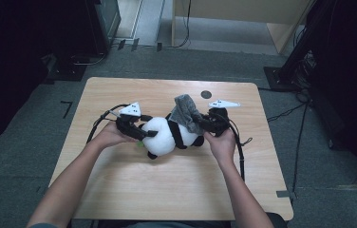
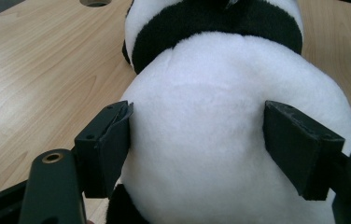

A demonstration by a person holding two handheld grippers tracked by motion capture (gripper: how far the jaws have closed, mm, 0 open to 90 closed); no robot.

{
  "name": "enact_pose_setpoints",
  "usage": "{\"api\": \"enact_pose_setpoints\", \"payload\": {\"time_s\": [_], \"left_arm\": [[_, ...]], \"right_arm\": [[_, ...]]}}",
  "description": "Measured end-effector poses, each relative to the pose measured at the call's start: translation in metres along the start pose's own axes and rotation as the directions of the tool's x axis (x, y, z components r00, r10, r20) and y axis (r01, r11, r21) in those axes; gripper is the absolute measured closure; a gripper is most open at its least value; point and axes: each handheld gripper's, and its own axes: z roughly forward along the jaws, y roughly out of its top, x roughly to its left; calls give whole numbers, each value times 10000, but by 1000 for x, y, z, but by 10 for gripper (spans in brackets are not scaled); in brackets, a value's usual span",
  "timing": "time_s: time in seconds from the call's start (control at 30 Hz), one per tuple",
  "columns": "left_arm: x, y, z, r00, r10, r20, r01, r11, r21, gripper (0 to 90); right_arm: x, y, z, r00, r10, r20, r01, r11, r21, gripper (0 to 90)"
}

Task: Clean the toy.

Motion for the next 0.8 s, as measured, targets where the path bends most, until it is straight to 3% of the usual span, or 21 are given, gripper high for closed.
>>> {"api": "enact_pose_setpoints", "payload": {"time_s": [0.13,0.27,0.37,0.5,0.6,0.63,0.67,0.7,0.73,0.8], "left_arm": [[-3,-6,0,9999,126,7,-126,9999,-97,393],[-11,-8,-3,9994,66,-340,-78,9993,-364,544],[-20,-4,-7,9969,-455,-638,422,9977,-528,640],[-34,-2,-13,9860,-1233,-1125,1125,9888,-980,690],[-44,3,-20,9704,-1893,-1498,1672,9747,-1483,704],[-48,7,-24,9600,-2221,-1703,1934,9663,-1701,706],[-51,10,-26,9537,-2421,-1787,2112,9615,-1757,710],[-55,13,-28,9433,-2668,-1977,2323,9556,-1813,710],[-60,16,-28,9249,-3142,-2139,2727,9406,-2022,708],[-71,16,-26,9016,-3640,-2337,3121,9215,-2309,705]], "right_arm": [[1,0,2,10000,40,-70,-41,10000,-65,787],[0,1,-1,9998,128,-141,-131,9996,-237,786],[1,3,-6,9997,151,-186,-161,9985,-516,788],[6,8,-17,9994,151,-309,-177,9962,-851,792],[14,13,-29,9983,51,-576,-119,9928,-1192,792],[17,14,-32,9980,12,-627,-90,9921,-1248,793],[22,15,-36,9973,-103,-721,5,9909,-1345,792],[25,15,-38,9966,-158,-812,45,9905,-1375,792],[29,16,-41,9957,-222,-898,96,9902,-1391,792],[39,14,-46,9931,-421,-1091,267,9900,-1387,792]]}}
